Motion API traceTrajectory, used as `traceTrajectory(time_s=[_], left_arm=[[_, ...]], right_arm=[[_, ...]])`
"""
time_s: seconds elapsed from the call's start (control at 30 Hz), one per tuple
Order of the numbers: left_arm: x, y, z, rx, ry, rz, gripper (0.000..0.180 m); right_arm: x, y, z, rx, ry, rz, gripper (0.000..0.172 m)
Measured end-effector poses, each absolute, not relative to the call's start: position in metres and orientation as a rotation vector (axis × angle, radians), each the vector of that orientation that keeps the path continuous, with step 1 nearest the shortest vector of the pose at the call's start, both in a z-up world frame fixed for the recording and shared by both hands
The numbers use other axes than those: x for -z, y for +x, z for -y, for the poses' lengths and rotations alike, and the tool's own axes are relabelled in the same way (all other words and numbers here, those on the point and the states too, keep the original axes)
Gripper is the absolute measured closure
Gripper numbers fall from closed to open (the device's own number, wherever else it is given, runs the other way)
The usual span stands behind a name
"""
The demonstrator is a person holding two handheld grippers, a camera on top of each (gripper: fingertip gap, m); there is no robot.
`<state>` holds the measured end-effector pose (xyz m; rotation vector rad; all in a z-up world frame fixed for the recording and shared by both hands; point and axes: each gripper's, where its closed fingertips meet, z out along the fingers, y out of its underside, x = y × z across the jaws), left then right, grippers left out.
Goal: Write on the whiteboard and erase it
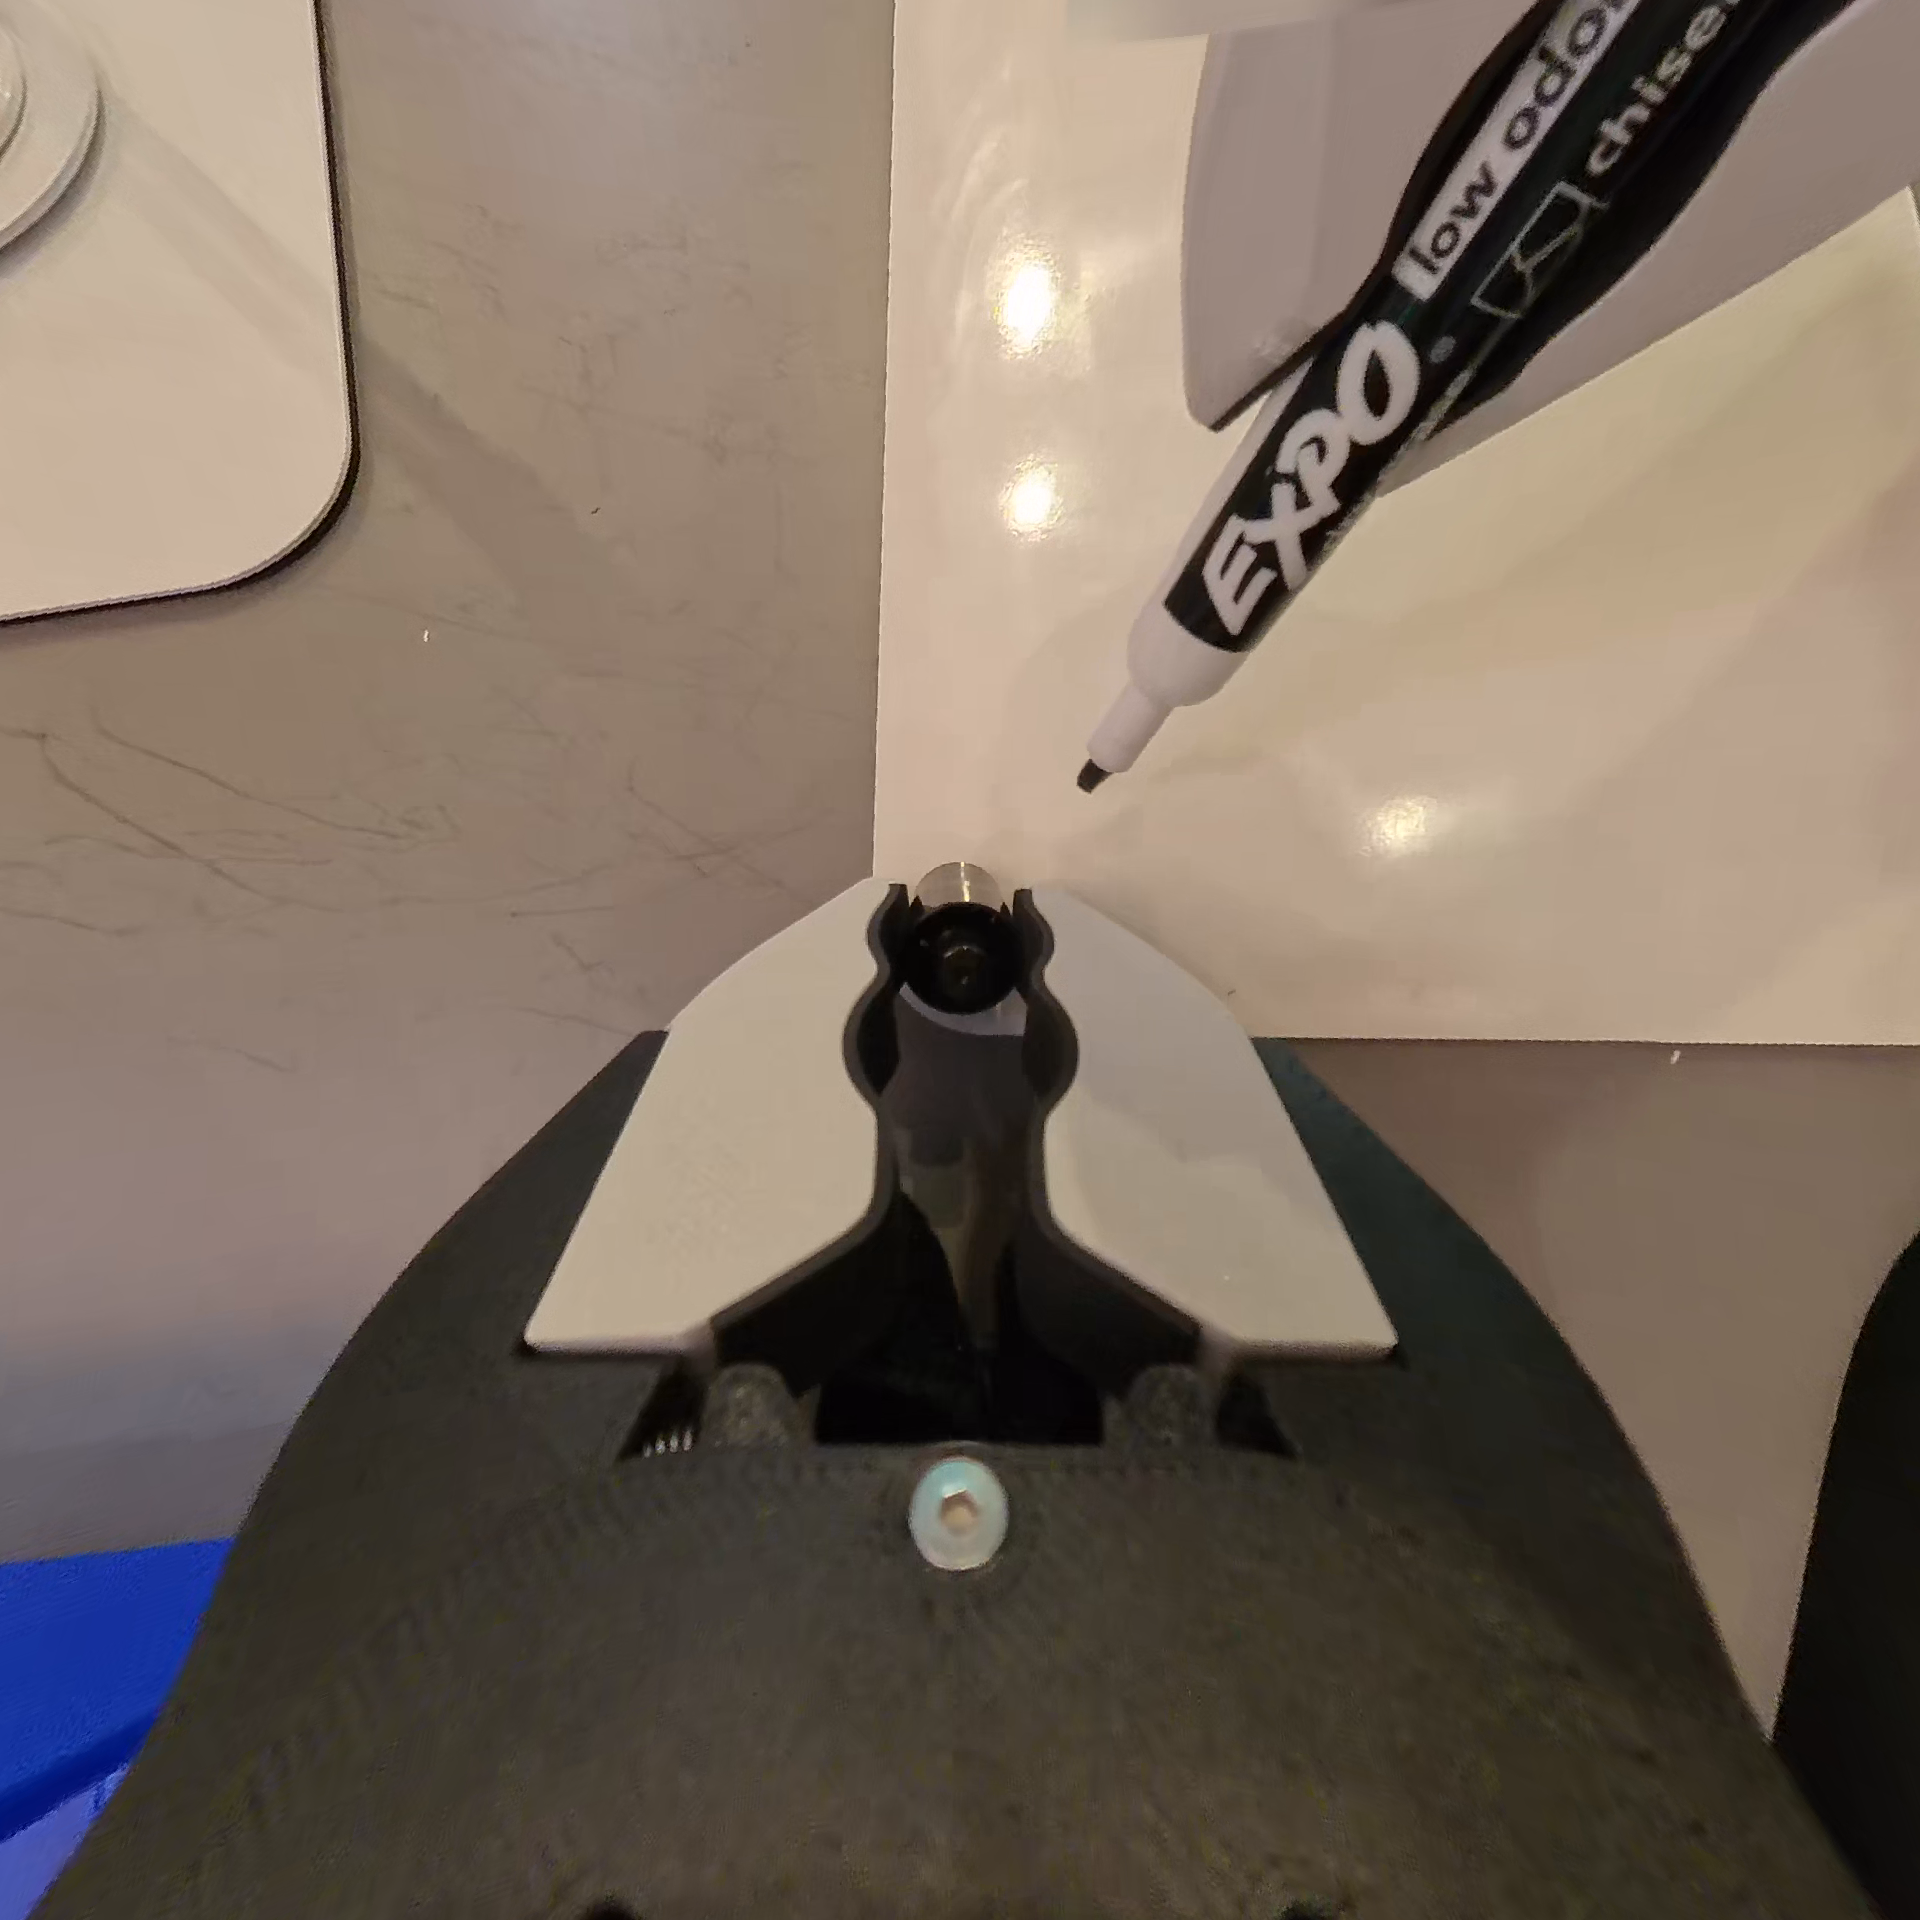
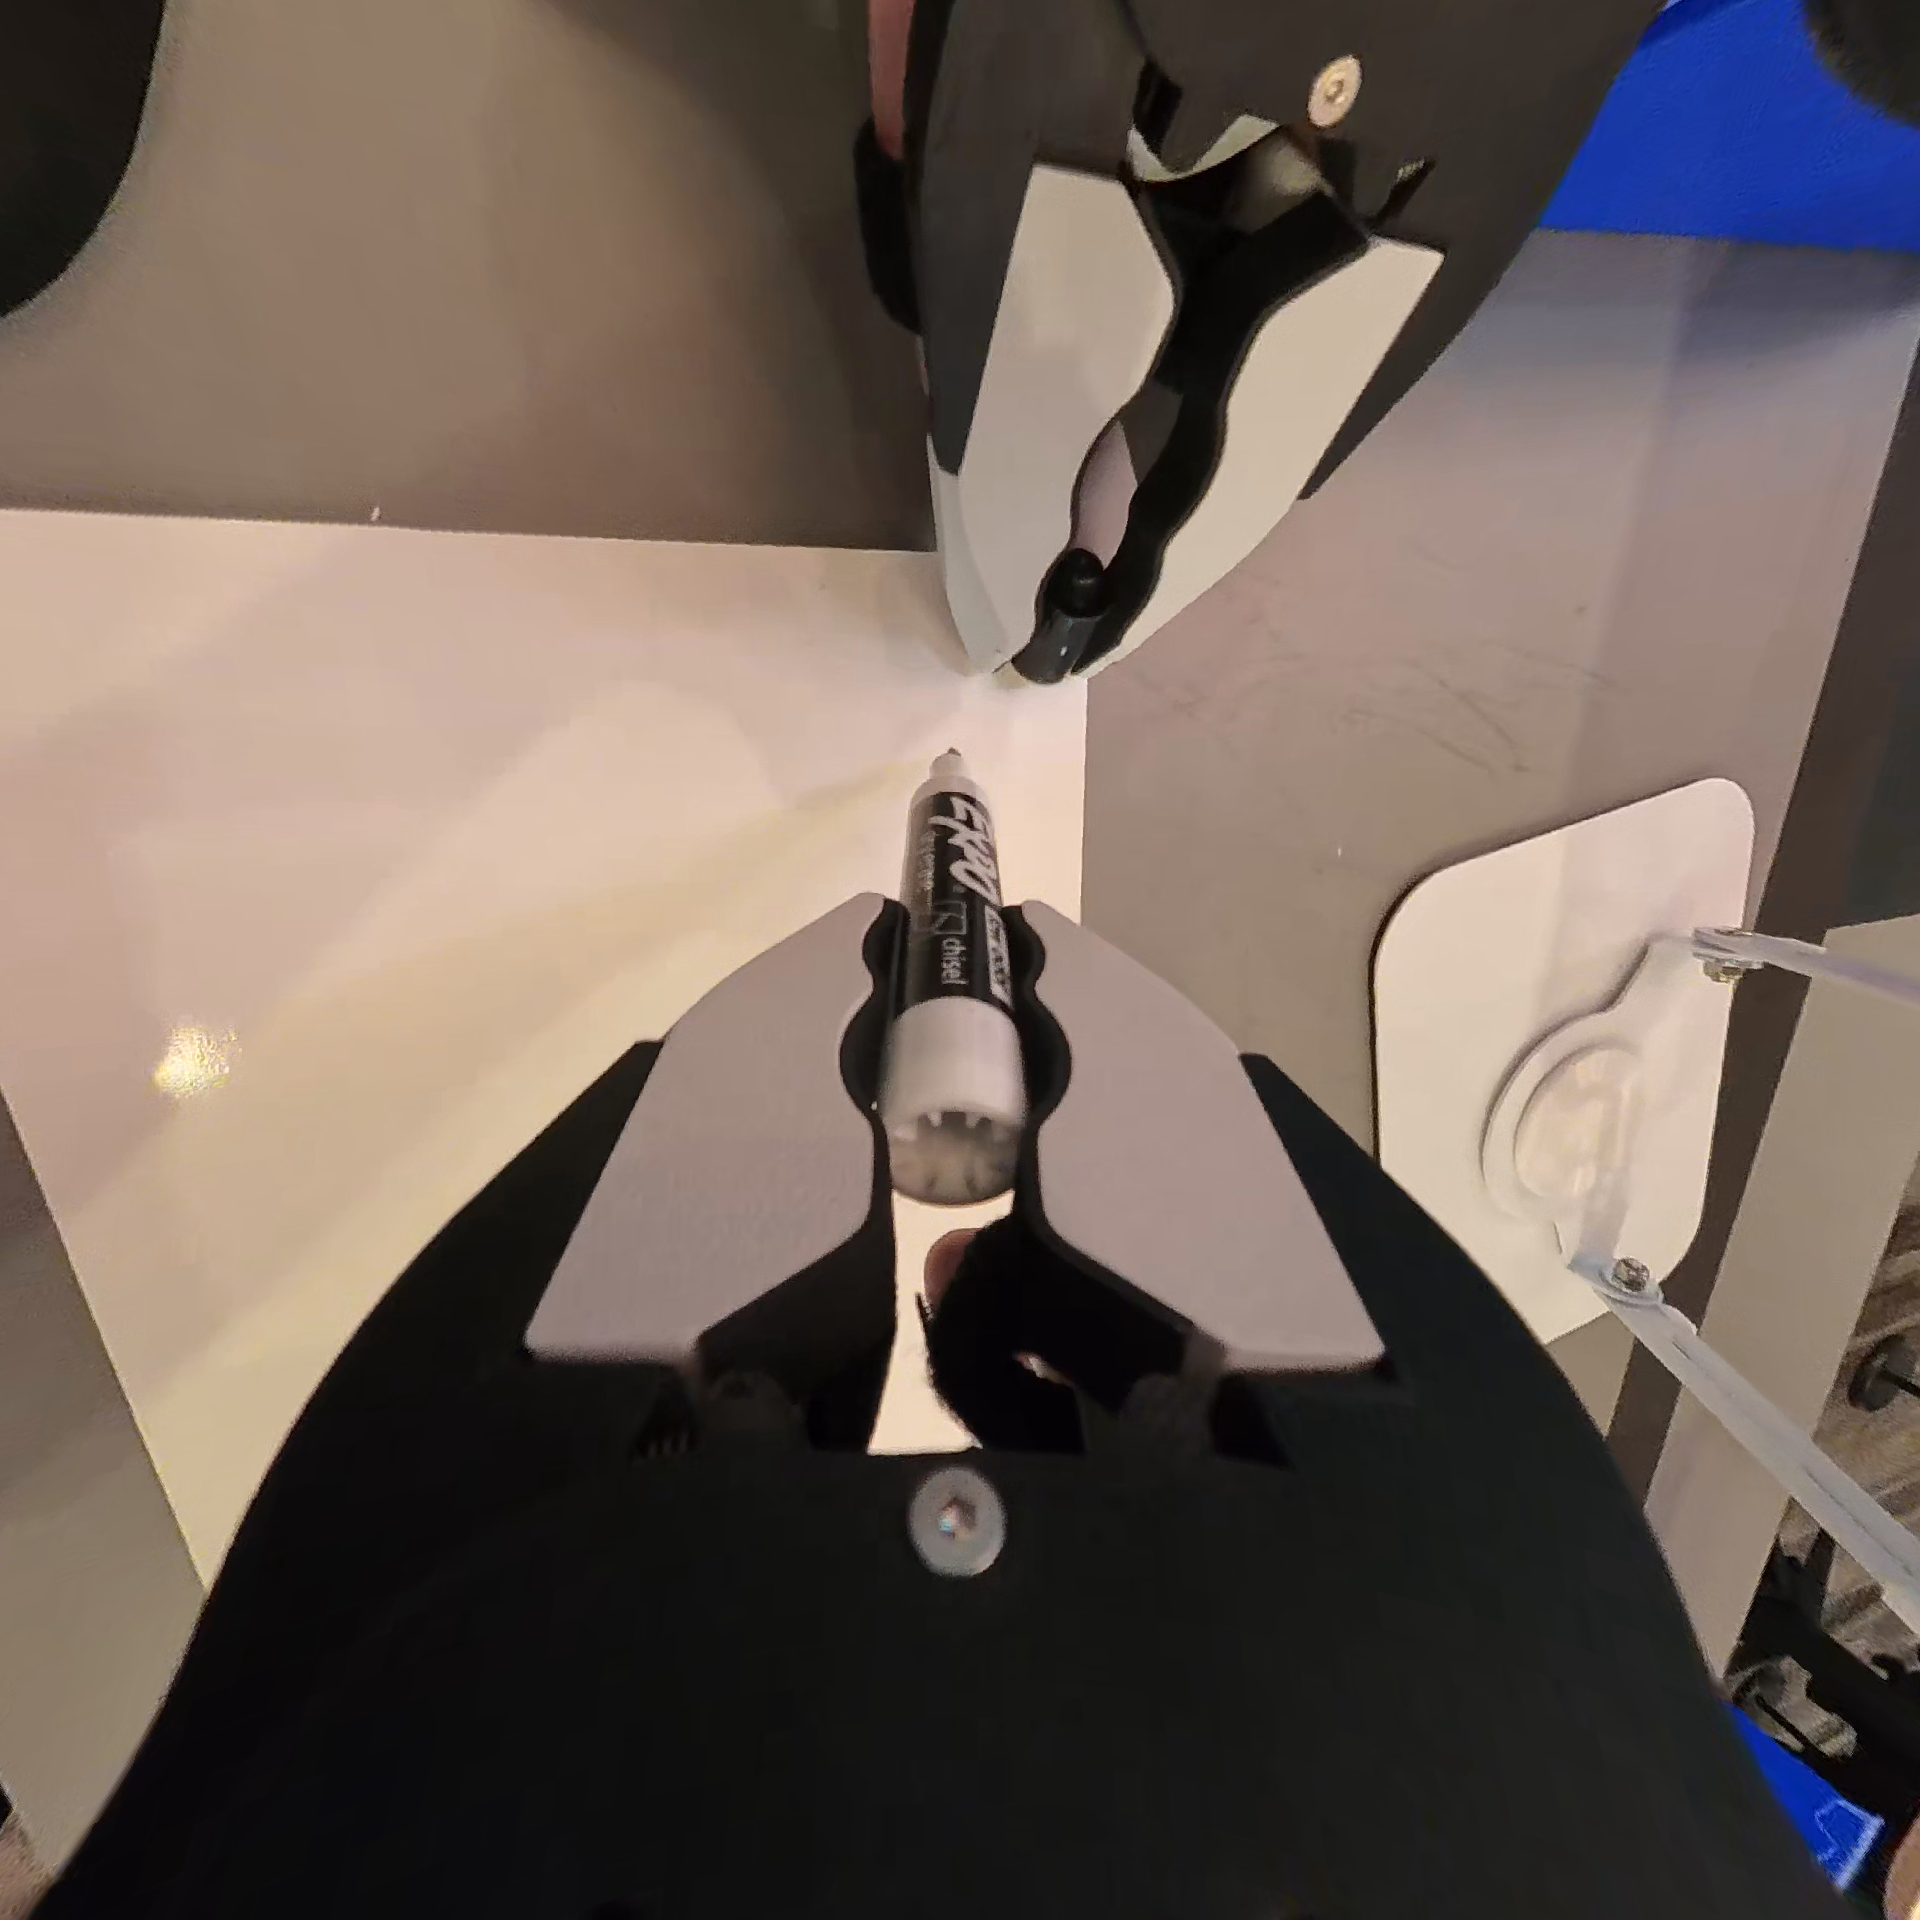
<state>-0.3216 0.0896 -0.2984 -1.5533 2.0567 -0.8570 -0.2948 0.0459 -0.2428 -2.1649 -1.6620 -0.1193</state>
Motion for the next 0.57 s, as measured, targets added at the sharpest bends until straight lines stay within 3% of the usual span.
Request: traceTrajectory(time_s=[0.03,0.57], left_arm=[[0.298,-0.322,-0.090,0.857,-1.553,-2.056,0.160],[0.298,-0.322,-0.090,0.860,-1.555,-2.058,0.160]], right_arm=[[0.244,-0.295,-0.047,0.129,-2.164,1.669,0.152],[0.249,-0.298,-0.033,0.125,-2.174,1.743,0.152]])
